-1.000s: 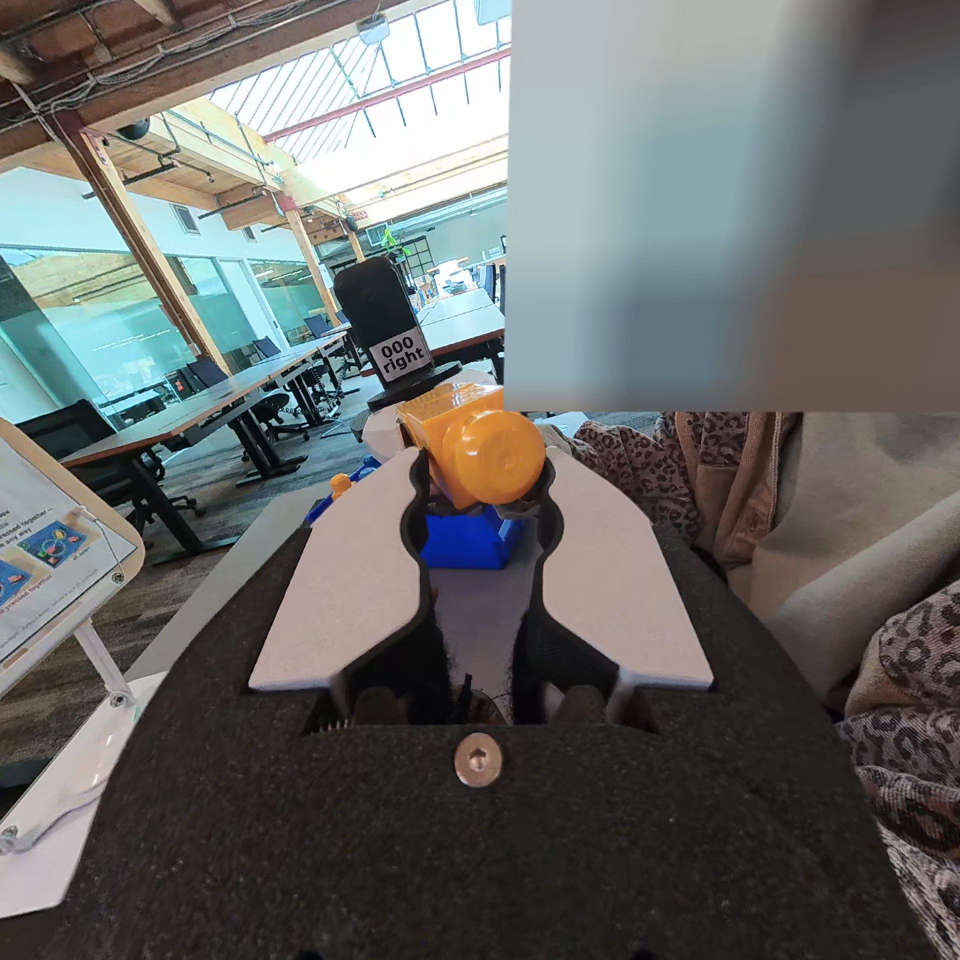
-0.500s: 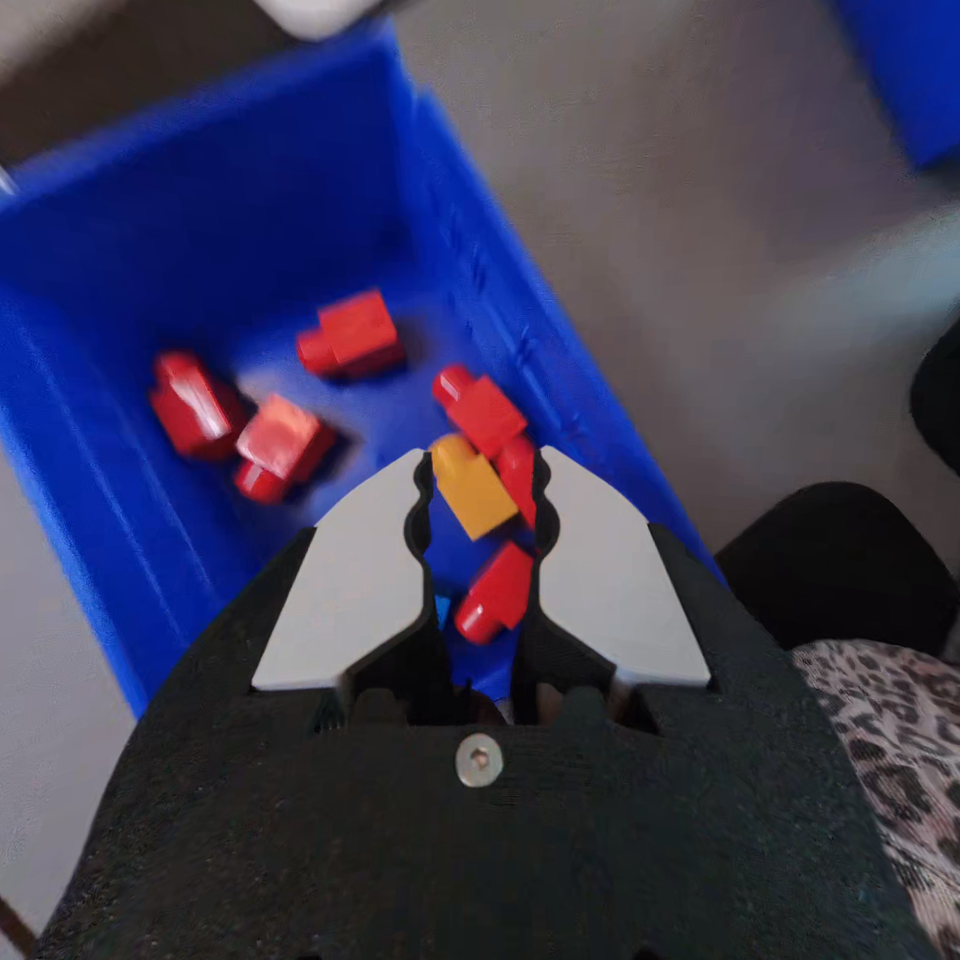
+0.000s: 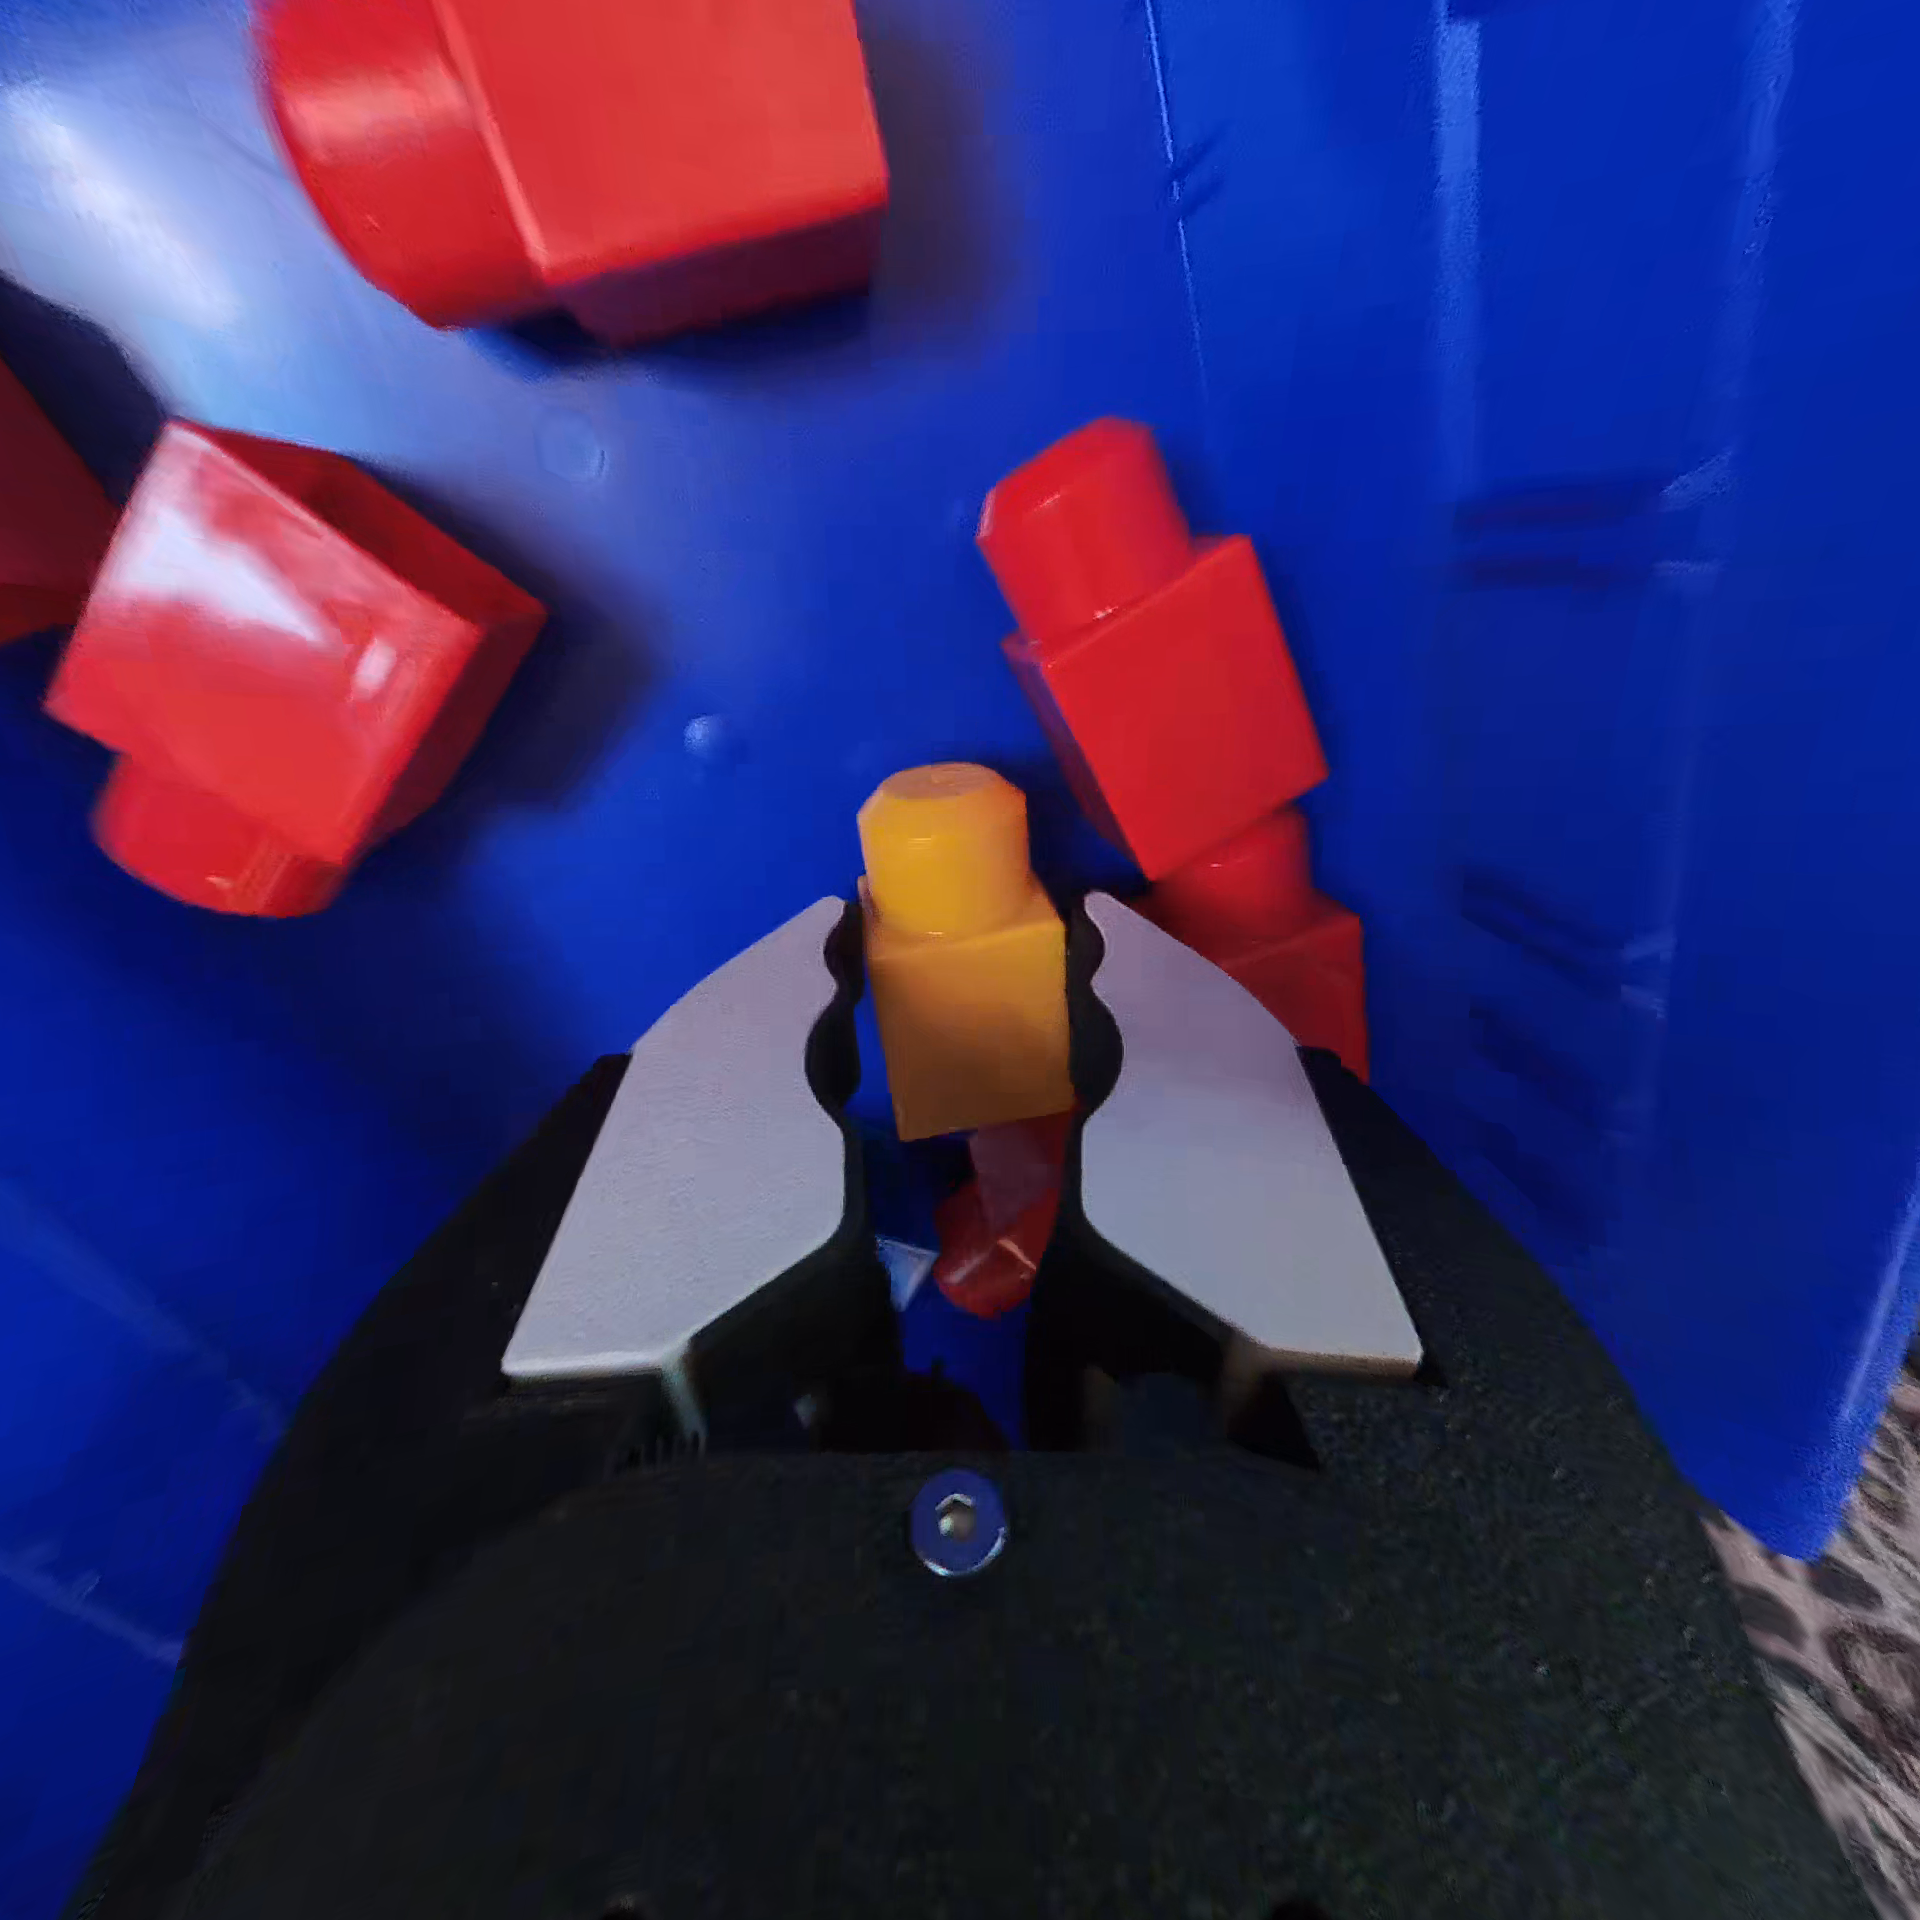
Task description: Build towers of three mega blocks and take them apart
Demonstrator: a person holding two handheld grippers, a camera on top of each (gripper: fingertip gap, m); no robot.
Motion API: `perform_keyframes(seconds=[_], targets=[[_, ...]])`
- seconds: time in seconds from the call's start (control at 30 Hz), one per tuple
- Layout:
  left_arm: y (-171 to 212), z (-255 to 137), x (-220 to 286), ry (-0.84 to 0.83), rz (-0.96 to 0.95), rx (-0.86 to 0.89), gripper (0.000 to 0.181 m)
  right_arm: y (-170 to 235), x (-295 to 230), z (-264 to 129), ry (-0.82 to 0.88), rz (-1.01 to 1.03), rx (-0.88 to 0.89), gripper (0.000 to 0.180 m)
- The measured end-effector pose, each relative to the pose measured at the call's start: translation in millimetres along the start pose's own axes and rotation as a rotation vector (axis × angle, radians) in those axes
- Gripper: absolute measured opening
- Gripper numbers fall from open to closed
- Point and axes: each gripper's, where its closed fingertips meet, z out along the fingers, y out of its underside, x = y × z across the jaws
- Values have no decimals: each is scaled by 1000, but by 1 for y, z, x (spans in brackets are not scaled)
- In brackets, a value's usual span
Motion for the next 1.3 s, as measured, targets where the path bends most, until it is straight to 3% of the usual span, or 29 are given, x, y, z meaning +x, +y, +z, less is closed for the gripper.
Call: perform_keyframes(seconds=[0.1,0.27,0.37,0.47,0.57,0.73,1.07,1.17,1.3], targets=[[-29,-34,-8,-30,27,311,37,-1,1,-1,4,-3,2,34],[-82,-167,-7,-126,60,1135,37,-7,2,0,2,-2,57,34],[-89,-267,25,79,-20,1697,37,-13,2,1,20,-16,94,34],[-68,-334,77,627,9,2094,37,-27,2,-5,60,-30,153,34],[-67,-348,100,962,-47,2203,37,-43,0,-17,107,-46,213,34],[-76,-347,131,1170,-101,2259,37,-56,-7,-32,184,-93,200,34],[-80,-345,177,1086,26,2265,37,-29,-17,1,216,-92,44,34],[-76,-349,179,1015,64,2273,37,-29,-18,7,188,-59,66,34],[-65,-355,165,1050,28,2304,37,-29,-23,14,164,-67,64,34]])
